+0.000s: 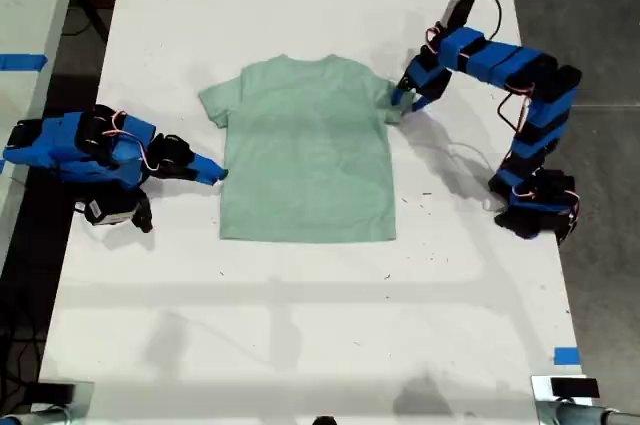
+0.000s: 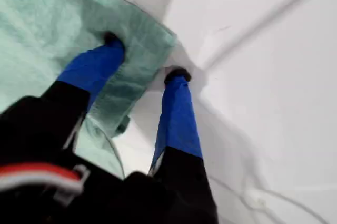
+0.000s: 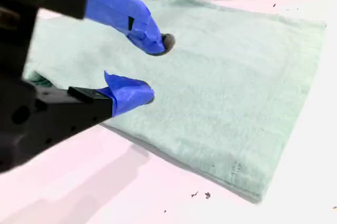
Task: Fold t shirt
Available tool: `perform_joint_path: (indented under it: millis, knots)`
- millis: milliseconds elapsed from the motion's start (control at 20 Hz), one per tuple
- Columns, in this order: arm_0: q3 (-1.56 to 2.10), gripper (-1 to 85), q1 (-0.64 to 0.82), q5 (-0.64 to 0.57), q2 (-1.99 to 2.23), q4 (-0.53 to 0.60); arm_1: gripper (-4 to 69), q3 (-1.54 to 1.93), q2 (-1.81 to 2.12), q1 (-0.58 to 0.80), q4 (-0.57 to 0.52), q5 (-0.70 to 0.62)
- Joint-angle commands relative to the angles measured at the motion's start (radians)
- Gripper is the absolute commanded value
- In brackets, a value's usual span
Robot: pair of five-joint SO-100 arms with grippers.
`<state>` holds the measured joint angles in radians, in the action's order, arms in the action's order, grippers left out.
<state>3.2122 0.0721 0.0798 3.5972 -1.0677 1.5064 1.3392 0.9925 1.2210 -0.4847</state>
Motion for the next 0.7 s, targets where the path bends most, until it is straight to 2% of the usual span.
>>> perform_joint_path:
  millis: [0, 150, 300, 450, 600, 650]
  knots:
    - [-0.003, 11.5, 0.003, 0.018, 0.008, -0.002, 0.5, -0.020, 0.000, -0.014, -0.017, -0.012]
    - [-0.003, 11.5, 0.003, 0.018, 0.008, -0.002, 0.5, -0.066, 0.166, -0.124, -0.037, -0.038]
    - [-0.003, 11.5, 0.003, 0.018, 0.008, -0.002, 0.5, -0.215, 0.232, -0.322, -0.046, -0.044]
    - [-0.003, 11.5, 0.003, 0.018, 0.008, -0.002, 0.5, -0.275, 0.167, -0.509, -0.222, -0.041]
    - [-0.003, 11.5, 0.003, 0.018, 0.008, -0.002, 0.8, -0.408, -0.018, -0.614, -0.296, -0.046]
    - [-0.003, 11.5, 0.003, 0.018, 0.008, -0.002, 5.9, -0.454, -0.067, -0.632, -0.302, -0.057]
